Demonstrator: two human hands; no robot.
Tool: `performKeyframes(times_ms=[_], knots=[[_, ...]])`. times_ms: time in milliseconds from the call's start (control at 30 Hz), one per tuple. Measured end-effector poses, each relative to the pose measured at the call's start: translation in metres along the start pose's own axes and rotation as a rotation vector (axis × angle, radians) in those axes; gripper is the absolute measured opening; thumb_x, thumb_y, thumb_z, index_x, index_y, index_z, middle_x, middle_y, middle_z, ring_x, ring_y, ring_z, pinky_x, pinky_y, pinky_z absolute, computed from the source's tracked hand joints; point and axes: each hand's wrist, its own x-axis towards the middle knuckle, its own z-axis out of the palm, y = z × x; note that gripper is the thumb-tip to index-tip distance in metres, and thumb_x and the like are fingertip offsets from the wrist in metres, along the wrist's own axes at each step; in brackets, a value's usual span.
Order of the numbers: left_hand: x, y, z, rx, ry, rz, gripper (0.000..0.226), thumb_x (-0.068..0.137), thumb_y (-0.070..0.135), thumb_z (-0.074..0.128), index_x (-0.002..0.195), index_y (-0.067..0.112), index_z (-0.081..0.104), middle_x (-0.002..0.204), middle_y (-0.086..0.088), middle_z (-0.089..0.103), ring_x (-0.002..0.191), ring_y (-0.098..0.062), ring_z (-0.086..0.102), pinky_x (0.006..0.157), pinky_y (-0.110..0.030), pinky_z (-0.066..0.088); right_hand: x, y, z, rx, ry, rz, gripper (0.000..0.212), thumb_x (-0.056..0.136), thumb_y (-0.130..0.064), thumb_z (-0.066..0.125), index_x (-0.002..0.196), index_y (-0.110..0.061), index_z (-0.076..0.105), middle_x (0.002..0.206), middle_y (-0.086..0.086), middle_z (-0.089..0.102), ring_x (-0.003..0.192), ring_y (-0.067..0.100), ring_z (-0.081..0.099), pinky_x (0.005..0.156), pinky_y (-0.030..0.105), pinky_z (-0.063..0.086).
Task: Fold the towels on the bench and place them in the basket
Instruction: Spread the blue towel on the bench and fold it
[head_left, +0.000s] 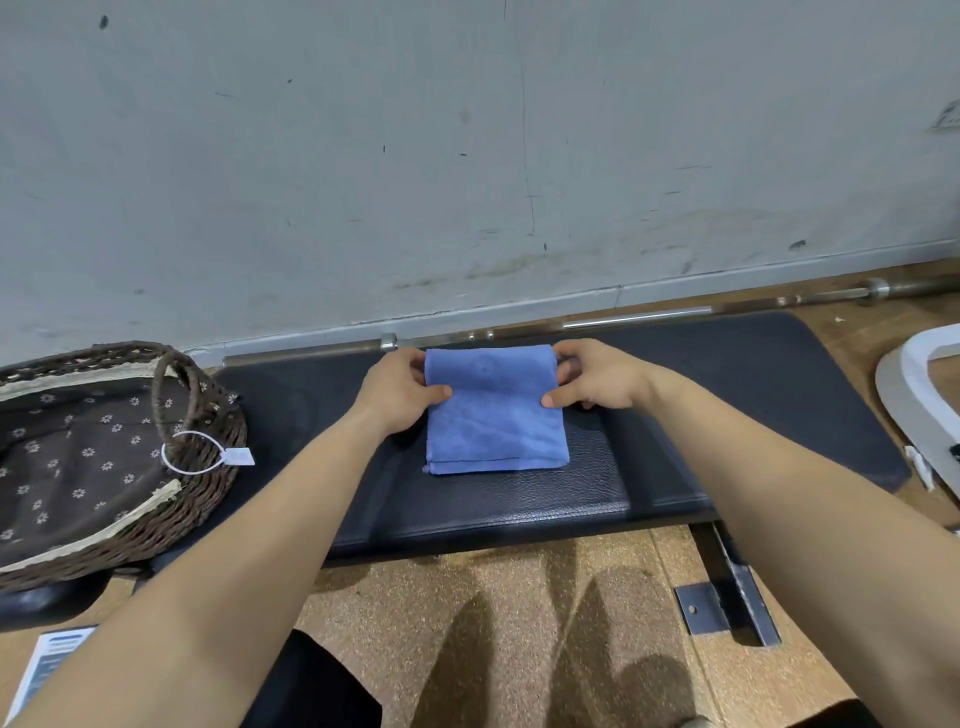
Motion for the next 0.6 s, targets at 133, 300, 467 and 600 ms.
performKeyframes(times_ms=[133, 300, 467, 600], knots=[[0.001, 0.009, 0.002, -0.059, 0.000, -0.051, 0.033, 0.079, 0.006, 0.075, 0.108, 0.015, 0.062, 0.085, -0.004, 0.073, 0.062, -0.015, 0.066, 0.066, -0.029, 0.054, 0.005, 0.004, 0.004, 0.144, 0.094, 0.051, 0.029, 0.081, 0.001, 0.076, 0.107, -0.002, 0.063, 0.071, 0.010, 0.061, 0.060, 0.015, 0.056, 0.049, 0.021, 0.042], [0.001, 0.014, 0.003, -0.220, 0.014, -0.138, 0.029, 0.077, -0.004, 0.071, 0.102, 0.011, 0.066, 0.080, -0.014, 0.073, 0.062, -0.019, 0.070, 0.062, -0.029, 0.058, 0.006, -0.006, 0.002, 0.406, 0.140, 0.176, 0.024, 0.084, 0.007, 0.071, 0.103, -0.004, 0.063, 0.065, 0.006, 0.067, 0.049, 0.008, 0.061, 0.042, 0.018, 0.045], [-0.001, 0.012, 0.000, -0.317, -0.013, -0.132, 0.029, 0.083, -0.007, 0.067, 0.109, 0.006, 0.064, 0.087, -0.012, 0.071, 0.062, -0.018, 0.070, 0.067, -0.031, 0.061, 0.007, -0.003, 0.004, 0.487, 0.132, 0.189, 0.038, 0.089, 0.012, 0.061, 0.123, -0.003, 0.055, 0.112, 0.023, 0.067, 0.074, 0.023, 0.076, 0.058, 0.025, 0.060], [-0.006, 0.009, -0.007, -0.274, -0.079, -0.026, 0.025, 0.085, -0.006, 0.066, 0.100, 0.012, 0.059, 0.097, -0.012, 0.067, 0.076, -0.021, 0.070, 0.077, -0.033, 0.061, 0.003, 0.000, 0.003, 0.395, 0.124, 0.103, 0.028, 0.090, 0.012, 0.058, 0.108, -0.010, 0.060, 0.098, 0.011, 0.065, 0.083, 0.024, 0.075, 0.070, 0.027, 0.062]])
